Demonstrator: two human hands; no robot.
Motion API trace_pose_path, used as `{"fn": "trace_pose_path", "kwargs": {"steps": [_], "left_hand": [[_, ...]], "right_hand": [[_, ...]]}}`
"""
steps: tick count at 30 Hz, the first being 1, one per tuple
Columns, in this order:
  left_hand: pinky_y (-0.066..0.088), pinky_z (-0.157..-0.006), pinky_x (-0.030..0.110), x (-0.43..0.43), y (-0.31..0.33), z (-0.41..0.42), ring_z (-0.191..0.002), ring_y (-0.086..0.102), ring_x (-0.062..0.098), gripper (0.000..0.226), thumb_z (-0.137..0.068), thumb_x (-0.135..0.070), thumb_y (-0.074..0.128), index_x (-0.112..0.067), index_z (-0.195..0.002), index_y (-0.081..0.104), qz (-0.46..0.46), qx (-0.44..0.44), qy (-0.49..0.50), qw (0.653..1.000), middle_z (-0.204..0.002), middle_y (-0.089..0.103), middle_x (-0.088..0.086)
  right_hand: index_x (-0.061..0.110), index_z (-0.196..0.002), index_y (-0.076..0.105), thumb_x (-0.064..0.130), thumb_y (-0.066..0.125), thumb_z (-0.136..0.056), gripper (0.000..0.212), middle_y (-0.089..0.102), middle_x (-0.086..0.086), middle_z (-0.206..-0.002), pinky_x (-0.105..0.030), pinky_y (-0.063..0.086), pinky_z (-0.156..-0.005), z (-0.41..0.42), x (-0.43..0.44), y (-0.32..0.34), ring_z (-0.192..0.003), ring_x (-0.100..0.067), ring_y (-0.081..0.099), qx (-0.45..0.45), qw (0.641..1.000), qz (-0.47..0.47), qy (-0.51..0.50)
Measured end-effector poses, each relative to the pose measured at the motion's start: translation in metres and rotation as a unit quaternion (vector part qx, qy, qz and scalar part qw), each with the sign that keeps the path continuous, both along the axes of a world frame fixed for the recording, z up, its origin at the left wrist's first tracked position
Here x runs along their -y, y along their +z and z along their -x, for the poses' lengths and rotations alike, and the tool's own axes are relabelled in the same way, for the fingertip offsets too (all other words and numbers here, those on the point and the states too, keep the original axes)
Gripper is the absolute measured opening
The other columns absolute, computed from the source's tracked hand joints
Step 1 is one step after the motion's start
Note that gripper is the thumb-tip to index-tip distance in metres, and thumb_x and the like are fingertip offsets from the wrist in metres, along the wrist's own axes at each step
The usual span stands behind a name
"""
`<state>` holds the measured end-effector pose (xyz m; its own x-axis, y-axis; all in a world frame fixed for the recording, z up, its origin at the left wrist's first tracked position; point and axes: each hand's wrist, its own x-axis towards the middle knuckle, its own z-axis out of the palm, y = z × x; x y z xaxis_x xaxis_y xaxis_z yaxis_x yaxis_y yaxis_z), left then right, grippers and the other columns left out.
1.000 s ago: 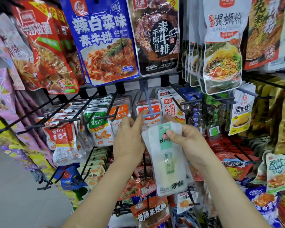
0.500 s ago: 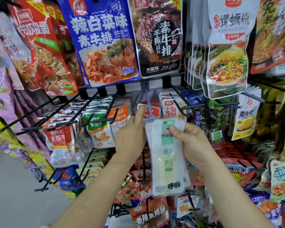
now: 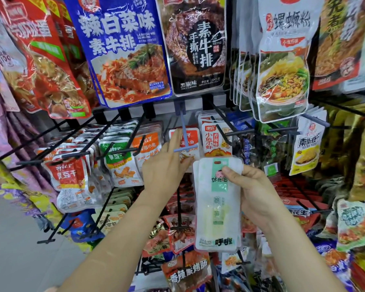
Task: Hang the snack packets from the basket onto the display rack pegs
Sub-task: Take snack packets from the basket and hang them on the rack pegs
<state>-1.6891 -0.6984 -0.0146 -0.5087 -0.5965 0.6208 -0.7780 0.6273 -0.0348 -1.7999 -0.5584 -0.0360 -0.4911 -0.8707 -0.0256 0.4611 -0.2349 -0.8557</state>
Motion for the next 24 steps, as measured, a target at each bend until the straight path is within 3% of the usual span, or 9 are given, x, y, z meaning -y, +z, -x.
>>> {"fn": "trace_pose_path", "kwargs": {"steps": [2, 6, 9, 11, 13, 15, 18, 21, 24], "left_hand": [[0.035, -0.051, 0.024, 0.001, -0.003, 0.0, -0.069, 0.064, 0.019, 0.086, -0.09, -0.067, 0.044, -0.026, -0.155, 0.004, -0.005, 0.034, 0.001, 0.999, -0.098, 0.066, 0.0], [0.014, -0.041, 0.019, -0.003, 0.01, 0.0, -0.044, 0.056, 0.011, 0.089, -0.072, -0.074, 0.063, -0.025, -0.143, 0.045, 0.075, 0.044, 0.063, 0.994, -0.064, 0.062, -0.006], [0.039, -0.05, 0.025, 0.002, -0.003, -0.004, -0.065, 0.062, 0.019, 0.078, -0.086, -0.056, 0.062, -0.028, -0.149, 0.025, -0.083, -0.05, -0.042, 0.994, -0.081, 0.062, -0.006], [0.045, -0.056, 0.031, -0.007, -0.008, -0.013, -0.066, 0.058, 0.015, 0.055, -0.091, -0.036, 0.062, -0.024, -0.139, 0.04, -0.203, -0.19, -0.132, 0.951, -0.075, 0.059, -0.01], [0.049, -0.06, 0.034, -0.029, -0.013, -0.025, -0.063, 0.056, 0.008, 0.018, -0.097, -0.025, 0.055, -0.021, -0.114, 0.061, -0.329, -0.331, -0.192, 0.863, -0.071, 0.061, -0.007], [0.052, -0.063, 0.022, -0.059, -0.013, -0.036, -0.067, 0.062, 0.002, 0.013, -0.096, -0.024, 0.055, -0.023, -0.094, 0.068, -0.437, -0.391, -0.233, 0.776, -0.077, 0.069, -0.008], [0.058, -0.071, 0.025, -0.089, -0.015, -0.041, -0.082, 0.071, 0.009, 0.008, -0.084, -0.021, 0.071, -0.024, -0.092, 0.072, -0.511, -0.371, -0.272, 0.725, -0.088, 0.075, -0.006], [0.06, -0.065, 0.031, -0.101, -0.01, -0.044, -0.077, 0.073, 0.017, 0.01, -0.081, -0.01, 0.073, -0.018, -0.086, 0.075, -0.541, -0.43, -0.248, 0.679, -0.083, 0.076, 0.0], [0.06, -0.07, 0.039, -0.101, -0.005, -0.054, -0.077, 0.072, 0.022, 0.004, -0.082, -0.011, 0.071, -0.011, -0.084, 0.074, -0.551, -0.489, -0.224, 0.638, -0.083, 0.076, 0.004]], "right_hand": [[0.0, -0.092, 0.073, 0.01, 0.066, -0.074, 0.022, 0.075, -0.019, -0.088, -0.035, 0.06, -0.06, -0.003, -0.003, 0.001, -0.07, -0.026, 0.072, 0.002, 1.0, -0.006, -0.019], [0.001, -0.091, 0.073, 0.009, 0.07, -0.073, 0.02, 0.075, -0.016, -0.084, -0.034, 0.059, -0.056, -0.009, -0.01, 0.003, -0.067, -0.025, 0.072, 0.0, 0.997, -0.025, -0.072], [0.003, -0.085, 0.073, 0.011, 0.073, -0.068, 0.019, 0.075, -0.015, -0.081, -0.032, 0.057, -0.054, -0.013, -0.017, 0.005, -0.063, -0.024, 0.071, 0.0, 0.994, -0.027, -0.103], [0.003, -0.086, 0.073, 0.008, 0.073, -0.072, 0.014, 0.075, -0.015, -0.08, -0.031, 0.056, -0.053, -0.017, -0.022, 0.007, -0.062, -0.023, 0.071, -0.003, 0.993, -0.026, -0.117], [0.004, -0.088, 0.073, 0.004, 0.072, -0.078, 0.01, 0.075, -0.015, -0.083, -0.031, 0.056, -0.055, -0.019, -0.026, 0.008, -0.065, -0.024, 0.071, -0.016, 0.991, -0.028, -0.132], [0.005, -0.091, 0.074, 0.004, 0.072, -0.08, 0.011, 0.075, -0.016, -0.088, -0.033, 0.056, -0.059, -0.023, -0.03, 0.011, -0.071, -0.026, 0.072, -0.036, 0.991, -0.024, -0.13], [0.006, -0.091, 0.074, 0.007, 0.071, -0.08, 0.011, 0.075, -0.018, -0.089, -0.038, 0.058, -0.062, -0.036, -0.034, 0.016, -0.072, -0.028, 0.072, -0.057, 0.992, -0.006, -0.113], [0.009, -0.084, 0.076, 0.025, 0.067, -0.079, 0.019, 0.075, -0.018, -0.091, -0.042, 0.059, -0.07, -0.042, -0.042, 0.018, -0.074, -0.029, 0.073, -0.062, 0.997, 0.003, -0.054], [0.008, -0.096, 0.075, 0.033, 0.056, -0.088, 0.032, 0.075, -0.015, -0.098, -0.044, 0.058, -0.079, -0.043, -0.059, 0.016, -0.087, -0.029, 0.072, -0.12, 0.991, -0.042, 0.044]]}}
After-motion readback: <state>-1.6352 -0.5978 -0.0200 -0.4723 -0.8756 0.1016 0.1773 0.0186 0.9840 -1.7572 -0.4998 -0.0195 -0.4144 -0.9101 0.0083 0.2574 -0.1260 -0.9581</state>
